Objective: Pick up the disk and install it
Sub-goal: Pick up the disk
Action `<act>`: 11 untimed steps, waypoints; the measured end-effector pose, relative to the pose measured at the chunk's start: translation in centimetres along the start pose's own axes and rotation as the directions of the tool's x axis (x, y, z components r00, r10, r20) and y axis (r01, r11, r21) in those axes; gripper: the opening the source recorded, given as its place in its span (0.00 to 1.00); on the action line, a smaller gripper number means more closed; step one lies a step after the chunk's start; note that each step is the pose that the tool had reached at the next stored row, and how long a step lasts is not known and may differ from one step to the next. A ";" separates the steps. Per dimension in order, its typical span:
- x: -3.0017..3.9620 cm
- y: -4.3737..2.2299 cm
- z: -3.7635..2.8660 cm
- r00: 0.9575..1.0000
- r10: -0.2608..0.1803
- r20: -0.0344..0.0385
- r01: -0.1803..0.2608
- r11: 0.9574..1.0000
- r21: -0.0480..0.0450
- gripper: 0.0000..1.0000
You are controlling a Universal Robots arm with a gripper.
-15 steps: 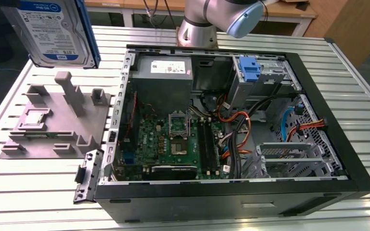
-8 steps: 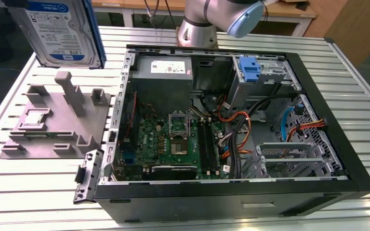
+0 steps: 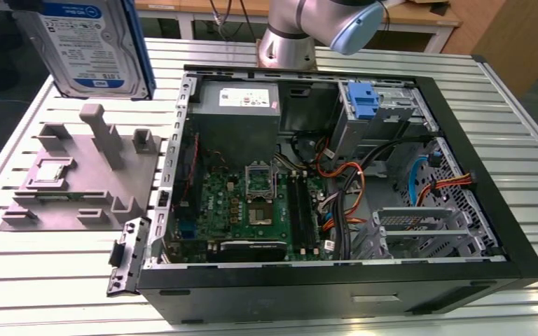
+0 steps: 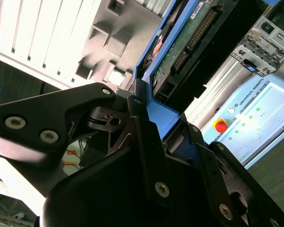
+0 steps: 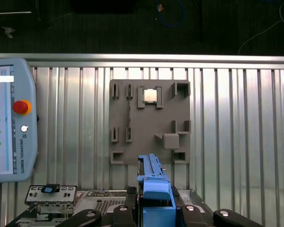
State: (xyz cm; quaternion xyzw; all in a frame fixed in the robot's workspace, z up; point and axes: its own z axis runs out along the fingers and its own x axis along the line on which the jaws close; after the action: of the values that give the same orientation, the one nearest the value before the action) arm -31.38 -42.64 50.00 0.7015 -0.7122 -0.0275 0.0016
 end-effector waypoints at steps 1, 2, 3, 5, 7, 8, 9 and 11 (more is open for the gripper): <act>0.00 -0.02 0.00 1.000 0.000 0.000 0.000 1.000 0.000 0.37; 0.00 -0.05 0.00 1.000 0.000 0.000 0.000 1.000 0.000 0.37; 0.00 -0.07 0.00 1.000 0.000 0.000 0.000 1.000 0.000 0.37; 0.00 -0.11 0.00 1.000 0.000 0.000 0.000 1.000 0.000 0.37; 0.00 -0.15 0.00 1.000 0.000 0.000 0.000 1.000 0.000 0.37; 0.00 -0.17 -0.01 1.000 0.000 0.000 0.000 1.000 0.000 0.37; 0.00 -0.19 -0.01 1.000 0.000 0.000 0.000 1.000 0.000 0.37; 0.00 -0.23 -0.01 1.000 0.000 0.000 0.000 1.000 0.000 0.37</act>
State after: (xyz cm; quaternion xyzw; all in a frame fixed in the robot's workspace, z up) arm -31.14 -42.64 50.00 0.7015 -0.7122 -0.0275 0.0015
